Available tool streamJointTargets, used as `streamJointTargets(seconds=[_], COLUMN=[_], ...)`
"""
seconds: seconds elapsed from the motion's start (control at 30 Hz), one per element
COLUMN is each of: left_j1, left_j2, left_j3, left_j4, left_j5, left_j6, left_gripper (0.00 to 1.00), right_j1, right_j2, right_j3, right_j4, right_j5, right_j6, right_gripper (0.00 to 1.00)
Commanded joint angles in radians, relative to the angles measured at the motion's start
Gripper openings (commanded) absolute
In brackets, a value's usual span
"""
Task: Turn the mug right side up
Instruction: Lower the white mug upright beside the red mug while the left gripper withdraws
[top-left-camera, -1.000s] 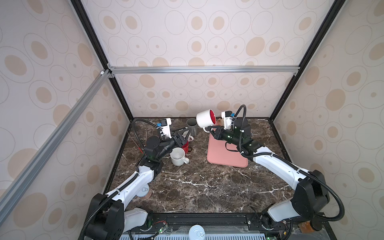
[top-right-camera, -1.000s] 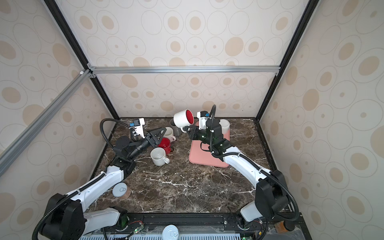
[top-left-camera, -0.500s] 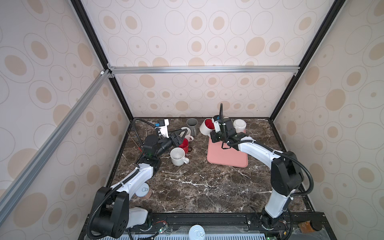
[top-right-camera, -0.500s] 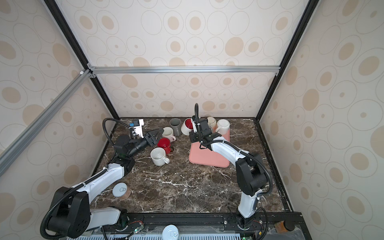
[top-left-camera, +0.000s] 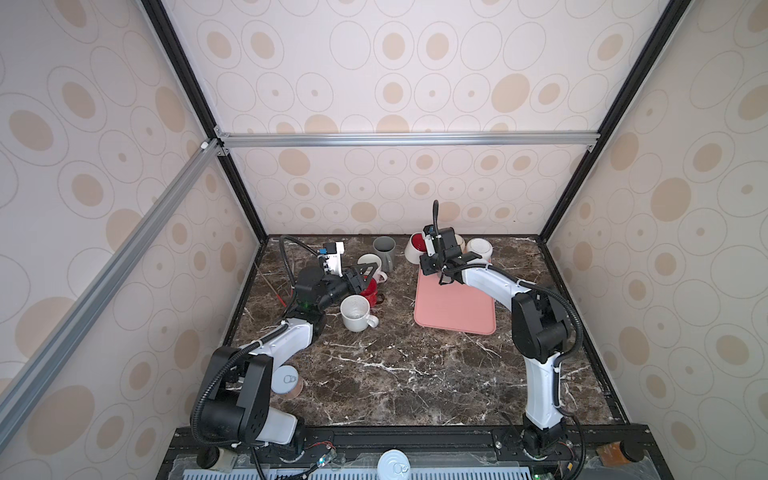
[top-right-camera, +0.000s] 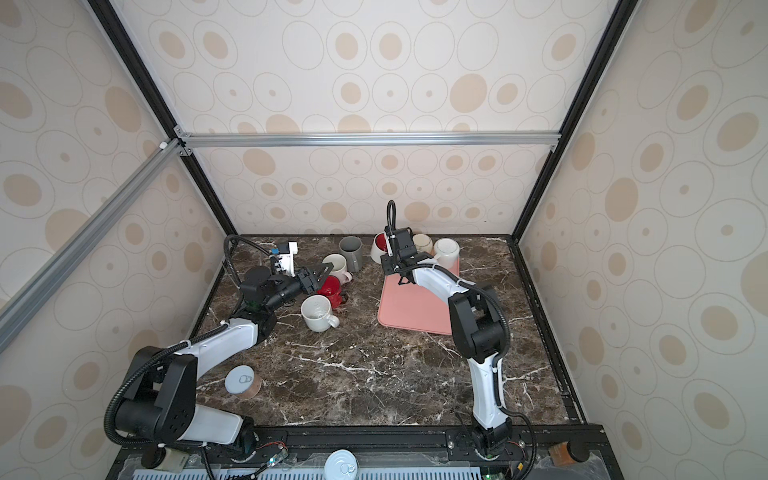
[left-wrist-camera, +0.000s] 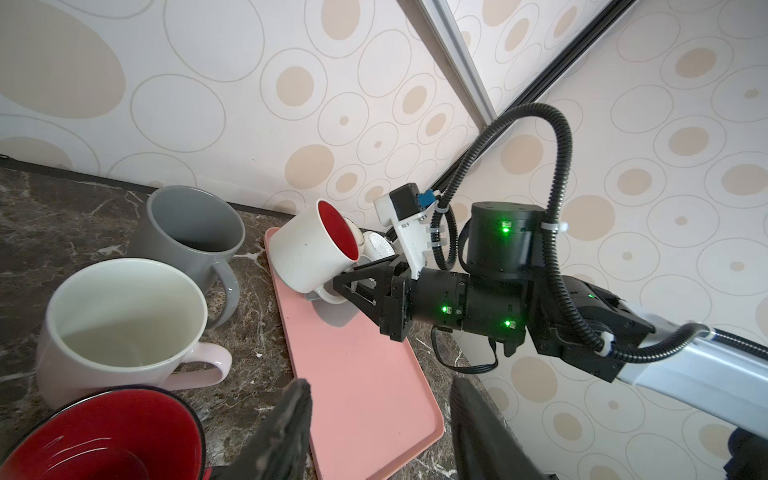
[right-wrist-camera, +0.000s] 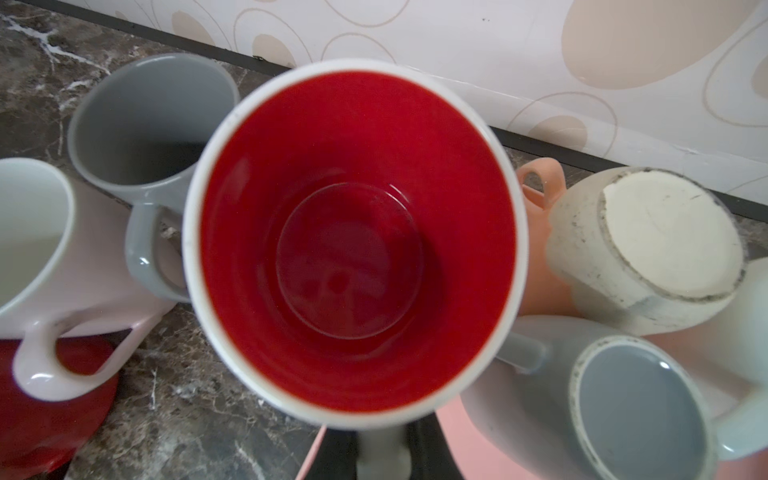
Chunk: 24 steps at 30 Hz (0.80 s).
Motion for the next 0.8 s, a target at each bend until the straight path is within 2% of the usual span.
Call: streamJointTargets(seconds=[0.0, 0.57, 0.63, 0.77], left_j1=[0.013, 0.016, 0.017, 0.016], left_j2=[0.008, 0.044, 0.047, 0.052], left_j3=[0.046, 0.057, 0.056, 0.058], left_j4=[0.054, 0.046, 0.051, 0.057], left_j5=[0.028, 0.019, 0.019, 0.022], left_j6=[-0.009, -0.037, -0.04, -0.054], left_gripper=[0.54, 0.51, 0.51, 0.51], right_j1=[0.01, 0.015, 0.016, 0.023], right_j2=[0.032, 0.207, 0.227, 0.251], right_j3=[0.079, 0.21, 0.234, 0.274], right_j4=[0.026, -0.039, -0.058, -0.102], right_j5=[-0.034, -0.135, -0.135, -0.11], right_j6=[-0.037, -0.053, -0.058, -0.07], right_gripper=[0.0, 0.01, 0.05, 0.24])
